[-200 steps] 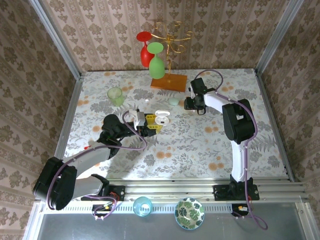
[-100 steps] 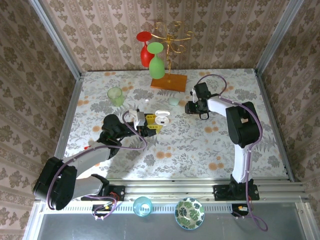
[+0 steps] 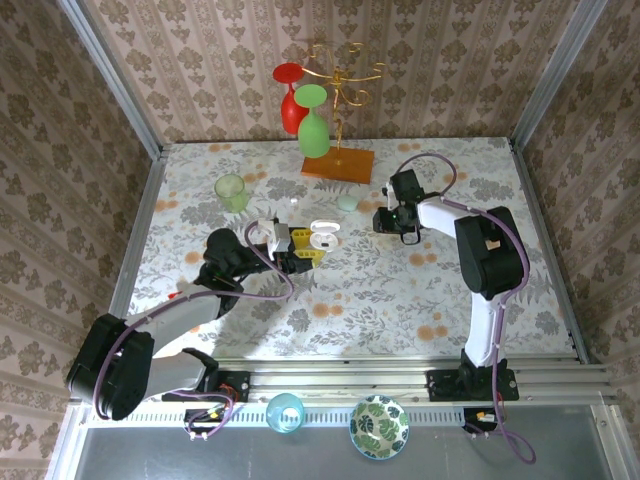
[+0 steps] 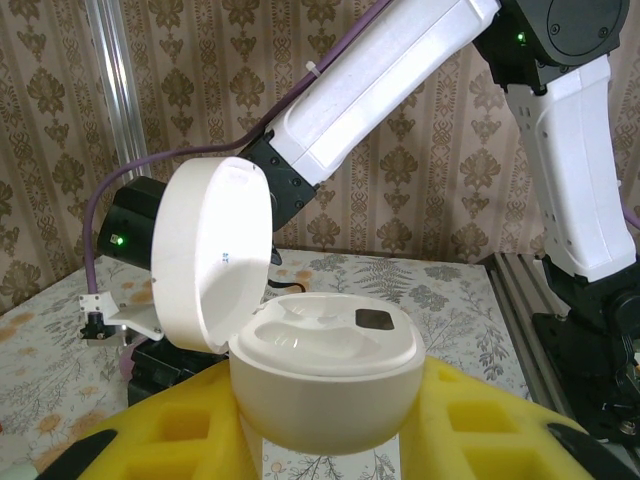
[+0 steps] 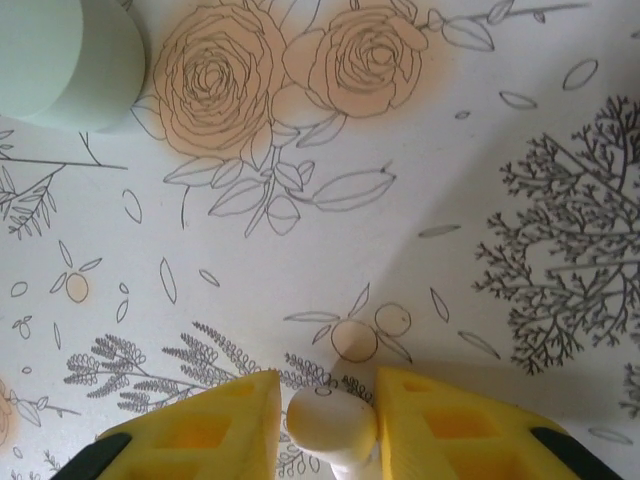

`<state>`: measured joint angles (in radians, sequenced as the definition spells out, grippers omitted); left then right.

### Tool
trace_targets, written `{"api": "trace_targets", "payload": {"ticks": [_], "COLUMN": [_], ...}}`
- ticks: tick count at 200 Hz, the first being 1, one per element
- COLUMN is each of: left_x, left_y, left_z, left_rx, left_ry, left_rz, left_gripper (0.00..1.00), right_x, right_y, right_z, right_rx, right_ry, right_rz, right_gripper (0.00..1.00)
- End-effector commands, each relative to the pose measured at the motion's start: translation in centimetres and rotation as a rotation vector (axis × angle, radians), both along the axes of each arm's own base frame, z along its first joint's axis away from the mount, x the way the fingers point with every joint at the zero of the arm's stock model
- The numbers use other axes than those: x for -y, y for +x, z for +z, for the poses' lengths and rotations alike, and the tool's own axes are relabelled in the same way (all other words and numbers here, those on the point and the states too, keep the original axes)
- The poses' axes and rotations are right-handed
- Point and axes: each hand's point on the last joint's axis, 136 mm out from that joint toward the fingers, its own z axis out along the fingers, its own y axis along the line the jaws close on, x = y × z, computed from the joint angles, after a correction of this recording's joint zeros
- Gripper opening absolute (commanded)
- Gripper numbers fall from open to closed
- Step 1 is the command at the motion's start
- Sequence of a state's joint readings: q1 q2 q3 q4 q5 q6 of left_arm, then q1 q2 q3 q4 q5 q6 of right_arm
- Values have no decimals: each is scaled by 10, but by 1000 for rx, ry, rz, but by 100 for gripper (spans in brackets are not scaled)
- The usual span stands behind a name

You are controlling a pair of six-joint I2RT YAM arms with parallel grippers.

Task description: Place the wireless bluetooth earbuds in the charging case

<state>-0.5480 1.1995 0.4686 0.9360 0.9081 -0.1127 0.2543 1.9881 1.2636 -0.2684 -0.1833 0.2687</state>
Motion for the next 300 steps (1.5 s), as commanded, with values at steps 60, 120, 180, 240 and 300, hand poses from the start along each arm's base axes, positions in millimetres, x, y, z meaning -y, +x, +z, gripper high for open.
{"api": "trace_targets", "payload": {"ticks": [60, 120, 180, 240, 300], "left_x": [-2, -5, -4, -4, -3], "left_y": [-1, -3, -2, -3, -2], "left_z": [6, 6, 7, 9, 9], "left_rx": [19, 23, 23, 21, 19], "left_ry": [-20, -20, -24, -22, -20], "left_rz": [-6, 5, 3, 2, -2], "left_gripper": [27, 27, 27, 27, 27], "right_x": [11, 19, 14, 13, -4], "right_y": [-33, -63, -123, -138, -129], "right_z": [9, 13, 5, 19, 30], "right_rx": [-31, -27, -53, -38, 3], "right_ry": [21, 82, 96, 19, 93], "right_rz": [-101, -215, -317, -170, 125], "right_gripper": [21, 21, 24, 46, 52]}}
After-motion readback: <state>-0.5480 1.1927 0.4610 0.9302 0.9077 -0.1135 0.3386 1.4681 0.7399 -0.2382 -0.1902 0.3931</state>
